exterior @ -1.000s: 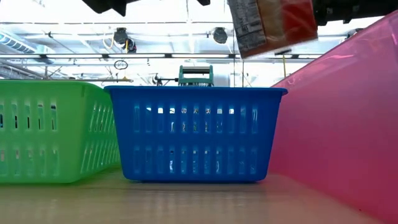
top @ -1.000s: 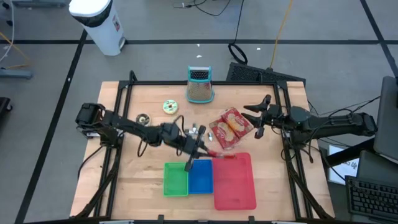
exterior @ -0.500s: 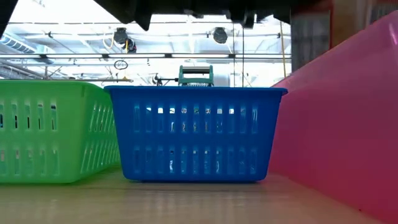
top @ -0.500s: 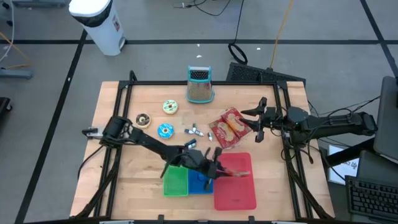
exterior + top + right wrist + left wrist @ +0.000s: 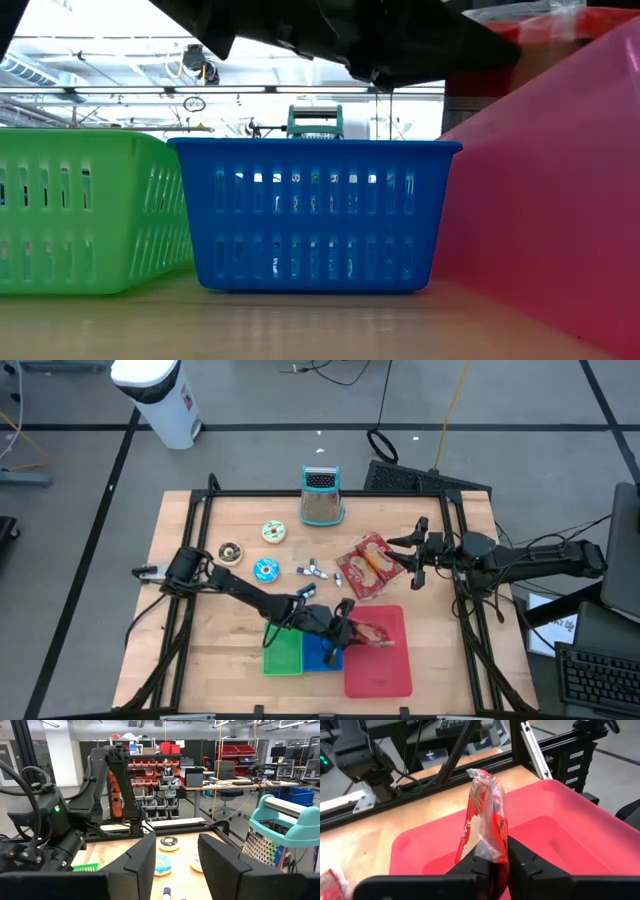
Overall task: Pick & Place Food Item
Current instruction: Put the top red popcorn bag into the red bin, then stack the top red popcorn bag on the red popcorn bag
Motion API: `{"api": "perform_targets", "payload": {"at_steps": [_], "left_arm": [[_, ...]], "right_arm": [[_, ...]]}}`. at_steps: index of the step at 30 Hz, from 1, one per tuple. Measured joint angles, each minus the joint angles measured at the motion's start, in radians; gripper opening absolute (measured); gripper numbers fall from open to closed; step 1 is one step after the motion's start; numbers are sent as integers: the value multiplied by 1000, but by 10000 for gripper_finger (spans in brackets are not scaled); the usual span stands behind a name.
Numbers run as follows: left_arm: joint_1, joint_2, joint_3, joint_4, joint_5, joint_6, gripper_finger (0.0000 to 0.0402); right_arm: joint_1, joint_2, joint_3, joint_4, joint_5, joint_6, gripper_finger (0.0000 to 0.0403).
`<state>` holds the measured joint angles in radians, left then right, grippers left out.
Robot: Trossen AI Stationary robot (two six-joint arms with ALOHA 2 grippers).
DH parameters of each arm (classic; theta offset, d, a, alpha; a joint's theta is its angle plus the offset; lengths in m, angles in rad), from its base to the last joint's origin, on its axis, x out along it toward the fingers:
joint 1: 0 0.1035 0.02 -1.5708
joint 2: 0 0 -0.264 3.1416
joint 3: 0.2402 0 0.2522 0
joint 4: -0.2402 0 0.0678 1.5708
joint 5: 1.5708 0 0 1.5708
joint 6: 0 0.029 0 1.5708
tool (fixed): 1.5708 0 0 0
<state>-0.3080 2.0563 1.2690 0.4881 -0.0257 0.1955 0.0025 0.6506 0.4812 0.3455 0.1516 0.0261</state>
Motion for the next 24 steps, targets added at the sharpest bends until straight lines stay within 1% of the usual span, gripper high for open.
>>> {"api": "perform_targets", "payload": {"at_steps": [3, 6, 11, 14, 17, 19, 21, 24], "left_arm": [[-2, 0, 0, 0, -1, -13, 69], [-3, 0, 0, -3, -1, -92, 98], [-3, -4, 0, -4, -1, -208, 163], [-3, -30, -1, -7, 19, -225, 203], [-3, -69, -1, -11, 30, -224, 234], [-3, -101, -1, -44, 31, -219, 249], [0, -150, -1, -114, 33, -196, 261], [13, -264, -1, -256, 26, -177, 273]], "right_arm": [[0, 1, 0, 0, 0, 0, 135], [0, 0, 0, 0, 0, 0, 137], [0, 0, 0, 0, 0, 0, 137], [0, 1, -1, 0, 0, 0, 139], [0, 1, -1, 0, 0, 0, 139], [0, 1, -1, 0, 0, -1, 138], [0, 1, -1, -6, 0, -1, 136], [0, 2, -1, -40, 1, 1, 135]]}}
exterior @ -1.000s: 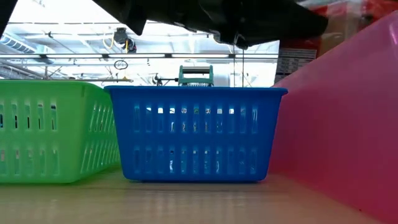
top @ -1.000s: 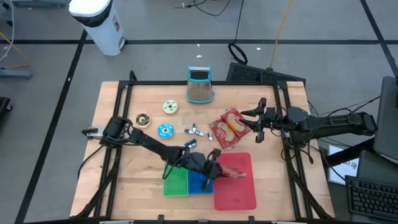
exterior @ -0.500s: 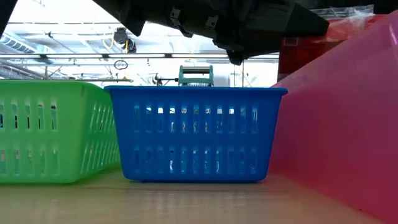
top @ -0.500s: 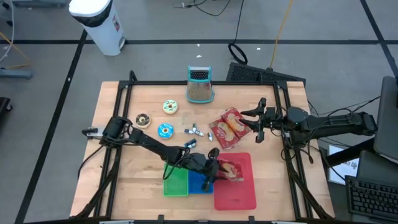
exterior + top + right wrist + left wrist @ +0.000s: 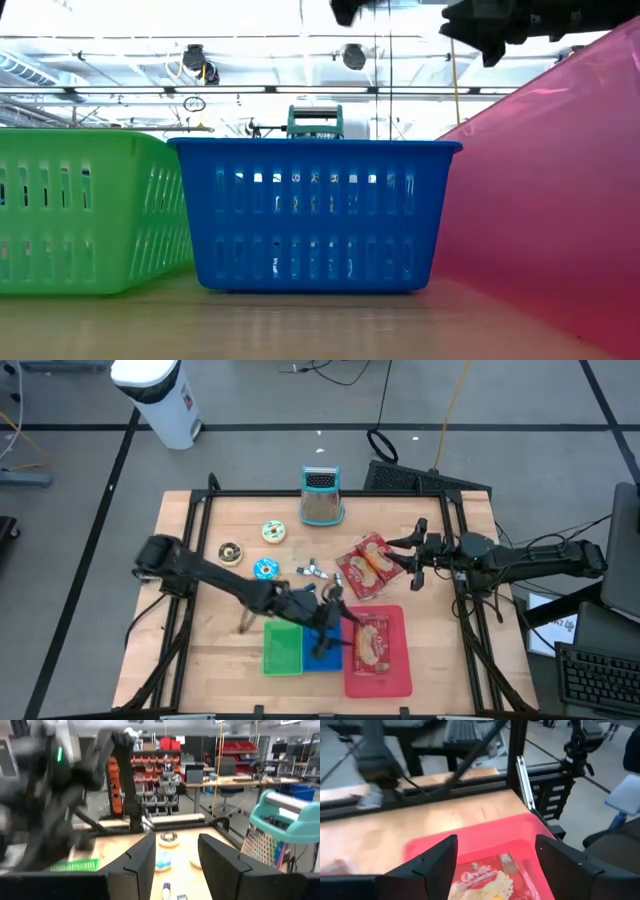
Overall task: Pick & Place Food Item
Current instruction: Stack the top red popcorn bag on the red popcorn bag
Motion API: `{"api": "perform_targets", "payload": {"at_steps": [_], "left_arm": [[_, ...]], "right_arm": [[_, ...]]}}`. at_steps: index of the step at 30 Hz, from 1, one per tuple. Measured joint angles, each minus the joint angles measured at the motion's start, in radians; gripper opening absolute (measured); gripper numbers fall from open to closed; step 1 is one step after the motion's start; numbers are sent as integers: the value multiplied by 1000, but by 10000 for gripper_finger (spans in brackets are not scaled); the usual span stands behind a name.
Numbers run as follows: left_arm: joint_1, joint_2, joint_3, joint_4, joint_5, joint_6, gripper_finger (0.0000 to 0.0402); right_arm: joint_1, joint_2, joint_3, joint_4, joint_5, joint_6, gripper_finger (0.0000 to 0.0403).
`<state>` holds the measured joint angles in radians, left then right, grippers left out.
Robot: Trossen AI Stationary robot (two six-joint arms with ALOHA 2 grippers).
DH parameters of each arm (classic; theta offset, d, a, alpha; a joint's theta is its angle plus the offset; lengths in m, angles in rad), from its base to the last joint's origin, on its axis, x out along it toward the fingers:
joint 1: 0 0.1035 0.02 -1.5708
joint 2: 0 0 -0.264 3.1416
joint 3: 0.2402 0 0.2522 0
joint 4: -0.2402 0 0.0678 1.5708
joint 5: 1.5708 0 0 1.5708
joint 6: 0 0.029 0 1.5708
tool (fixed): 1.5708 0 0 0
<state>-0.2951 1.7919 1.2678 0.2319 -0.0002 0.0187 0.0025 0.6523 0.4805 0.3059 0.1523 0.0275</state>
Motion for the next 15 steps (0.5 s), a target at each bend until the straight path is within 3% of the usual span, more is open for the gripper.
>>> {"api": "perform_targets", "payload": {"at_steps": [3, 7, 11, 15], "left_arm": [[19, -115, -5, -140, -1, -9, 275], [45, -255, -98, -161, -3, 6, 268], [82, -390, -272, -35, -18, -4, 258], [116, -460, -474, 194, -92, -30, 254]], "right_arm": [[0, 16, 0, -47, 27, 38, 138], [0, 57, 0, -163, 97, 89, 144], [0, 128, 0, -355, 188, 140, 152], [-2, 226, 0, -501, 243, 198, 155]]}}
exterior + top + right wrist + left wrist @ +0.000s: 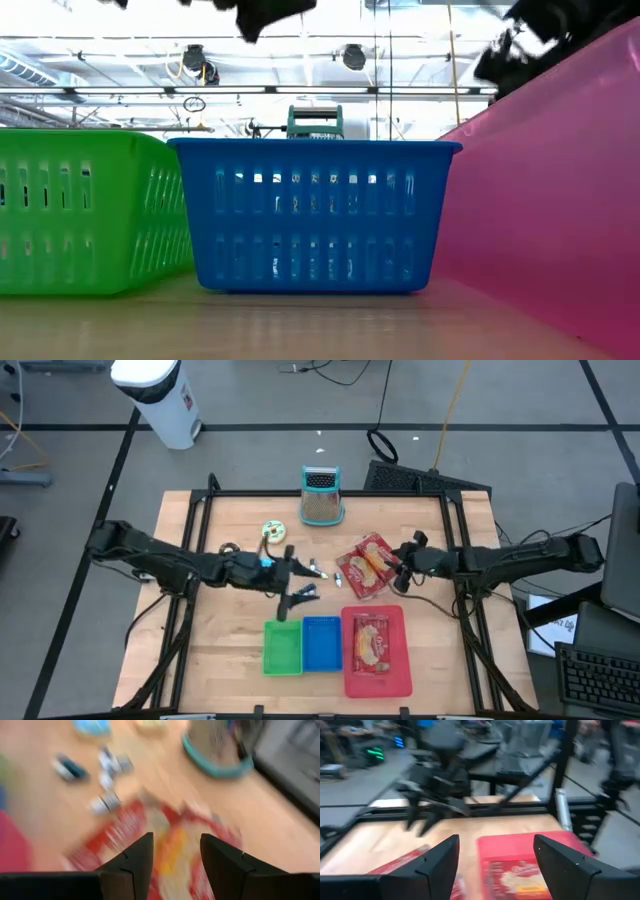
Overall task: Pick & Place Food Item
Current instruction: Stack the top red popcorn bag on the red popcorn bag
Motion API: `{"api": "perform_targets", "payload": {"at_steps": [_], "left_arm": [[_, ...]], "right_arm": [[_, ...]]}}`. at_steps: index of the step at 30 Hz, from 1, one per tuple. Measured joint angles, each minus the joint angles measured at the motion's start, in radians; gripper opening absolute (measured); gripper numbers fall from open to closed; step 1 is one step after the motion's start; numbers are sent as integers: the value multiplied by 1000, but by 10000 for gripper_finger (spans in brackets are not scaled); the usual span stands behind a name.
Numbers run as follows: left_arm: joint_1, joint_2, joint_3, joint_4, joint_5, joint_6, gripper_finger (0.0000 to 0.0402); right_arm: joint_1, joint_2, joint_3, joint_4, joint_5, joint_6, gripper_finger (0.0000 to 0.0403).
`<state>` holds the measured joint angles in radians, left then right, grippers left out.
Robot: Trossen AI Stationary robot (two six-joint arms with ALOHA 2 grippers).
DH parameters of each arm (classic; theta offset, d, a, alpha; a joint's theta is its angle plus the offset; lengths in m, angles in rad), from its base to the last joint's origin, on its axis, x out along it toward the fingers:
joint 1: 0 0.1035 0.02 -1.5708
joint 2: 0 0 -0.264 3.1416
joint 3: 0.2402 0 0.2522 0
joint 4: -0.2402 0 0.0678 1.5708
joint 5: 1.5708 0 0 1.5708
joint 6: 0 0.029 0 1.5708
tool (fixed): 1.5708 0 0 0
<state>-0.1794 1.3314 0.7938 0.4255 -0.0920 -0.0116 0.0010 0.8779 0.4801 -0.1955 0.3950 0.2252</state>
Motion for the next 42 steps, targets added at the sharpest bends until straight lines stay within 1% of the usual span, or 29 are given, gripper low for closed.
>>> {"api": "perform_targets", "payload": {"at_steps": [3, 5, 7, 8, 9, 12, 13, 15, 21, 25, 26, 30, 34, 38, 42], "left_arm": [[20, -11, -105, 152, -35, -27, 253], [32, -10, -150, 200, -47, -39, 253], [46, -10, -176, 206, -49, -55, 253], [52, -10, -183, 205, -50, -65, 253], [58, -10, -189, 203, -51, -75, 253], [71, -10, -197, 197, -51, -85, 253], [73, -10, -197, 197, -51, -86, 253], [79, -10, -197, 191, -51, -86, 253], [82, -10, -197, 170, -50, -73, 253], [83, -10, -197, 150, -50, -73, 253], [83, -10, -197, 148, -50, -74, 253], [84, -10, -197, 139, -51, -76, 253], [84, -10, -197, 130, -59, -80, 253], [84, -10, -197, 126, -71, -81, 253], [84, -10, -197, 125, -74, -81, 253]], "right_arm": [[-11, 87, 0, -35, -1, 72, 153], [-36, 142, 0, -41, -2, 106, 152], [-80, 189, 0, -16, -7, 134, 152], [-108, 209, 0, 4, -30, 145, 153], [-141, 224, 0, 24, -74, 148, 156], [-238, 271, 0, 124, -240, 147, 167], [-262, 285, 2, 145, -277, 135, 173], [-291, 320, 21, 174, -311, 105, 185], [-280, 447, 122, 180, -318, 44, 218], [-265, 538, 154, 178, -308, 32, 223], [-263, 559, 156, 175, -290, 32, 221], [-261, 607, 157, 154, -220, 39, 200], [-261, 613, 159, 154, -209, 39, 161], [-251, 603, 159, 154, -208, 21, 101], [-239, 587, 158, 163, -205, -28, 24]]}}
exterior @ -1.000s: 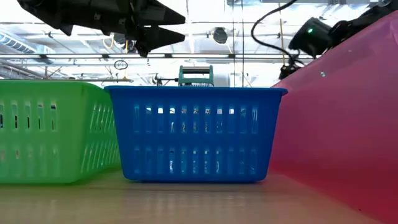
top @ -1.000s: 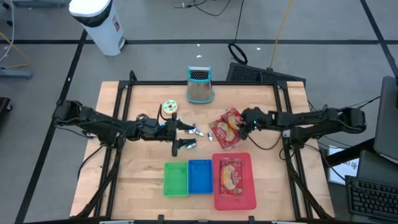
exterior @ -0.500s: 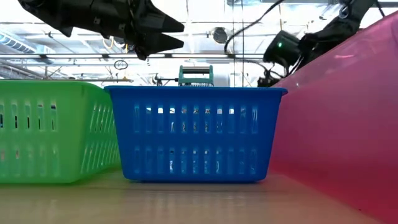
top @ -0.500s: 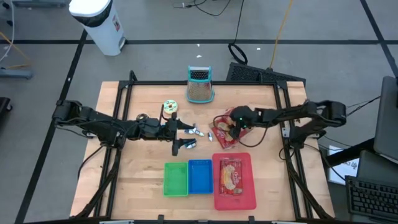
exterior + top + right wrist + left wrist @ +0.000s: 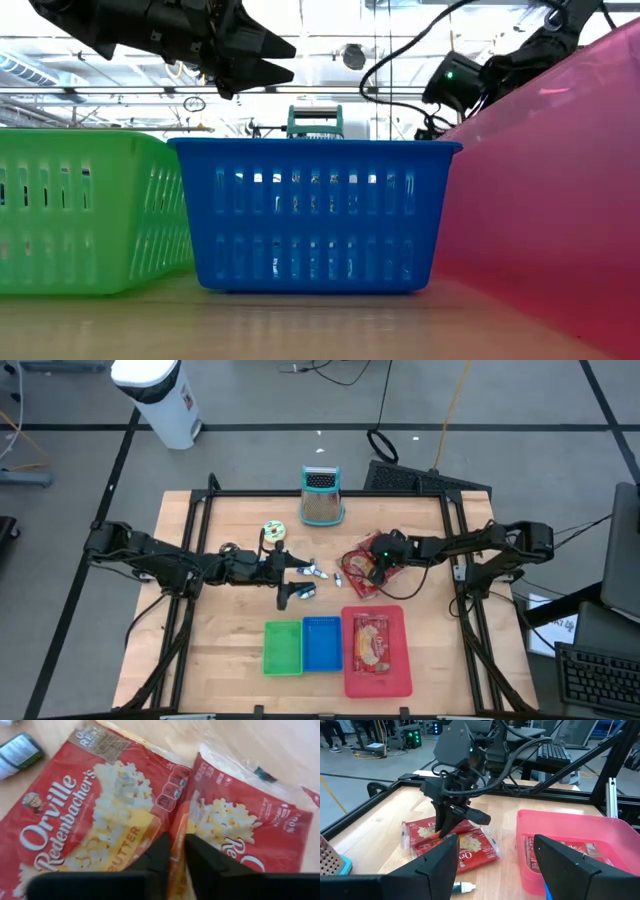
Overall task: Pick & Place Food Item
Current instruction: Stack the top red popcorn bag on the red popcorn bag
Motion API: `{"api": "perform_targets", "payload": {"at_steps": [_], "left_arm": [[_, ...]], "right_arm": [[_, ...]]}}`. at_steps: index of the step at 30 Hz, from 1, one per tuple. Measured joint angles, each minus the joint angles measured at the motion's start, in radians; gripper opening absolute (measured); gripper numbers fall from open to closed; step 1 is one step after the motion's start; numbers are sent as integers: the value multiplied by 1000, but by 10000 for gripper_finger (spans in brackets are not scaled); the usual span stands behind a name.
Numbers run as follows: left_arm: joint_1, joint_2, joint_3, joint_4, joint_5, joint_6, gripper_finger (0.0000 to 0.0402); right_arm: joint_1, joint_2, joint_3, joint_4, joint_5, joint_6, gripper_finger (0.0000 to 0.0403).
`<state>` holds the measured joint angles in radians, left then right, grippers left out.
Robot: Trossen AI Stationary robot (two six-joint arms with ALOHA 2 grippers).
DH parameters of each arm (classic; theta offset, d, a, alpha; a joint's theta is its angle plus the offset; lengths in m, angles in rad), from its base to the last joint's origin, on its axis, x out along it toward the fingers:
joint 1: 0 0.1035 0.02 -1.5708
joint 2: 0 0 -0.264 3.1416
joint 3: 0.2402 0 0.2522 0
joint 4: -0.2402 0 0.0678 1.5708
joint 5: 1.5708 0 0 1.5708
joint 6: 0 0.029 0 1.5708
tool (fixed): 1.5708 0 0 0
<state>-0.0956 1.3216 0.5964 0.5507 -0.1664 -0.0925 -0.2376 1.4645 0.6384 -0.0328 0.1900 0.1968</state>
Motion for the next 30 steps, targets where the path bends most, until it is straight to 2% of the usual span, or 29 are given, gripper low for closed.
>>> {"api": "perform_targets", "payload": {"at_steps": [2, 5, 11, 14, 20, 26, 30], "left_arm": [[0, 0, 0, 0, 0, 0, 253], [0, 0, 0, 2, 0, -1, 253], [2, 0, 0, 43, -1, -3, 253], [6, 0, 0, 71, -1, 5, 253], [19, 0, 0, 143, 4, 16, 253], [25, 0, 18, 163, 12, 41, 253], [23, 26, 56, 169, 89, 76, 253]], "right_arm": [[6, -17, 0, 14, 5, -18, 9], [18, -70, -1, 11, 44, -28, 10], [54, -231, -1, 64, 34, -58, 3], [86, -309, -1, 113, -45, -97, 1], [160, -406, -1, 220, -287, -138, 1], [214, -424, -1, 388, -570, -139, 0], [249, -414, -1, 520, -703, -138, 0]]}}
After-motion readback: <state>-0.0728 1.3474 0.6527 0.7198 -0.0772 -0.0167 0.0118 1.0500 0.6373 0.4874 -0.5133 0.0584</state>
